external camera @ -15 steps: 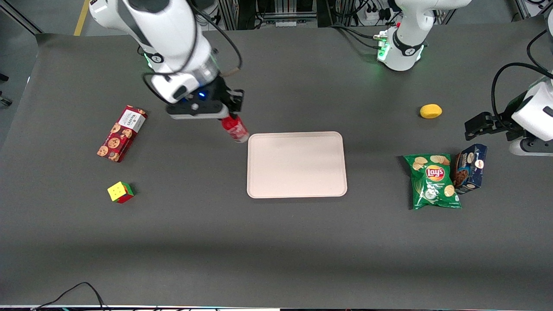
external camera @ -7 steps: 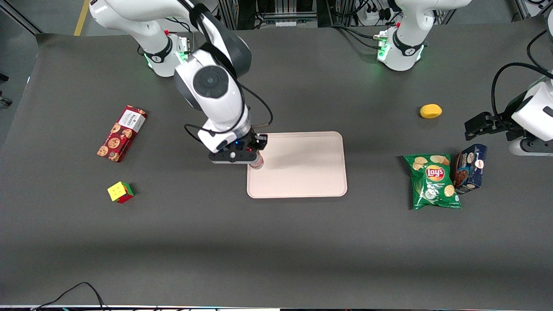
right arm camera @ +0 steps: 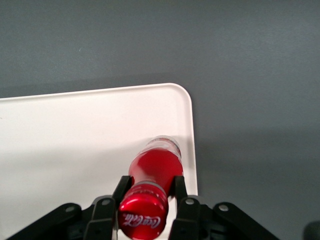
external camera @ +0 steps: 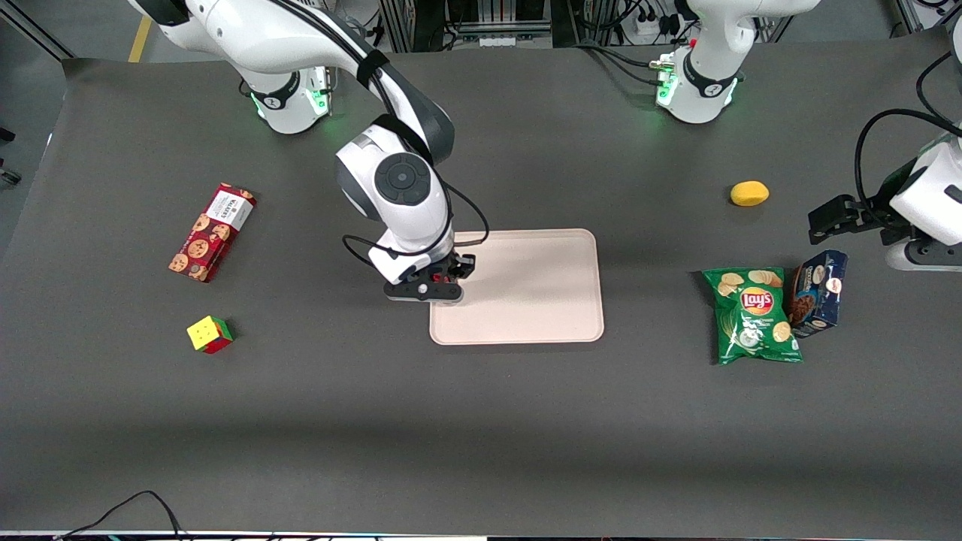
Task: Place coke bottle on tray
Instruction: 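Lower the bottle onto the tray and open the right gripper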
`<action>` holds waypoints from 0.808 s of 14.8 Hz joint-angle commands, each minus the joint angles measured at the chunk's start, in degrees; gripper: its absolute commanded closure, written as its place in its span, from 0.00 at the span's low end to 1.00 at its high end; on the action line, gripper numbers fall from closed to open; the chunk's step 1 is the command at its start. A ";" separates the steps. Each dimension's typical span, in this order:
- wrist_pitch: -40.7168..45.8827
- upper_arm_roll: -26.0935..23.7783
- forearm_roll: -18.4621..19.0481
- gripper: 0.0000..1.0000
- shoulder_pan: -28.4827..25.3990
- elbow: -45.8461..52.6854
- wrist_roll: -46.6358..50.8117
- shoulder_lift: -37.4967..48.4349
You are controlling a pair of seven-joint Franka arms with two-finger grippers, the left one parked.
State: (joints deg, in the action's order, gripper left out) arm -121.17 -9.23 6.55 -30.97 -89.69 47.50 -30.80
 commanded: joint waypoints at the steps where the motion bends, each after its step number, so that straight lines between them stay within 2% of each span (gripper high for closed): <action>1: -1.69 -0.17 1.36 1.00 -0.41 2.24 2.16 -2.25; 11: -2.84 -0.26 2.33 1.00 -0.41 2.33 2.16 -3.66; 12: -2.84 -0.26 2.33 0.83 -0.41 2.24 2.16 -3.66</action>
State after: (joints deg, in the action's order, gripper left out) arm -123.83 -9.28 7.51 -31.03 -89.14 47.62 -33.79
